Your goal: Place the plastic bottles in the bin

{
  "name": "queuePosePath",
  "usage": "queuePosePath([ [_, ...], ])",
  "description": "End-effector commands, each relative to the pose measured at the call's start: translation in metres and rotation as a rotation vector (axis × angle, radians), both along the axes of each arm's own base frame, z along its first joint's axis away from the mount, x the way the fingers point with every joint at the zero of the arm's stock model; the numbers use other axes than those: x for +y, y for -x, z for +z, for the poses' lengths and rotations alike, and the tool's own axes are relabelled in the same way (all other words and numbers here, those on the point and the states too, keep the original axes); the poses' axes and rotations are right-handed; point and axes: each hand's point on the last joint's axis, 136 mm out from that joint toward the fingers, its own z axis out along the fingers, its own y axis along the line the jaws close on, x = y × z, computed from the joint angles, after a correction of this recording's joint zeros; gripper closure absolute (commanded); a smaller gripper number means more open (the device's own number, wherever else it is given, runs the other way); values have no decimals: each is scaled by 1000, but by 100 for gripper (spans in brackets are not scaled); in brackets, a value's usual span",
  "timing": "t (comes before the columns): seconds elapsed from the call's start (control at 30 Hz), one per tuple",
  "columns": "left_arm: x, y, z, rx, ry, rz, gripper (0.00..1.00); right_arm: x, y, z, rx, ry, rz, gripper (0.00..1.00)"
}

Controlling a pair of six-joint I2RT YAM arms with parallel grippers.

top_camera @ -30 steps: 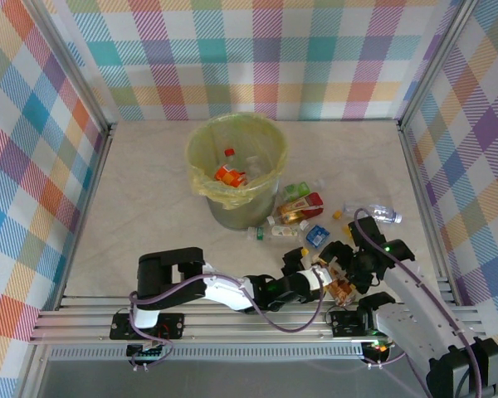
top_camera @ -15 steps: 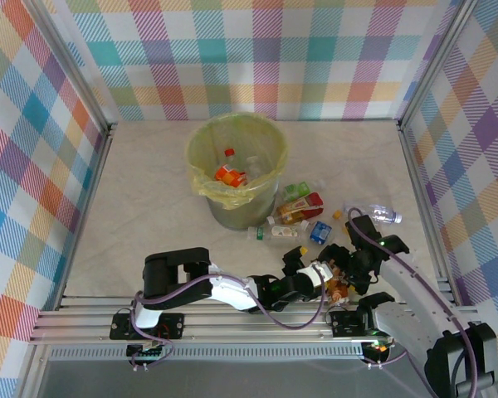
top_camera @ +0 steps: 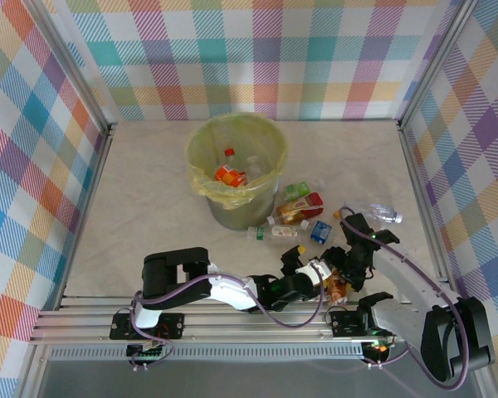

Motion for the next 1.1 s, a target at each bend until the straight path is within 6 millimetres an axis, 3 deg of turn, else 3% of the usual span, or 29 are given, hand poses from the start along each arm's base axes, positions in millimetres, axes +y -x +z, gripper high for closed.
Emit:
queuePosePath([
  [0.0, 5, -2, 5, 14, 13, 13, 4, 10, -9, 0, -32, -40, 25, 23],
  [0.13, 8, -3, 8, 7, 16, 25, 4, 12, -10, -1, -32, -44, 38, 37],
  [0.37, 21, -5, 24, -2, 34, 54, 4, 17, -13, 11, -63, -69, 74, 48],
  [0.63, 51, -17, 73, -50, 119, 173, 4, 31, -17, 33, -135, -137, 123, 56],
  [0.77, 61, -20, 87, -62, 149, 214, 4, 37, -22, 45, -172, -165, 134, 64],
  [0.93, 79, -28, 112, -97, 197, 294, 4, 45, -29, 70, -241, -197, 167, 70],
  [1.07, 101, -34, 147, -105, 281, 352, 4, 47, -38, 94, -313, -195, 196, 72],
])
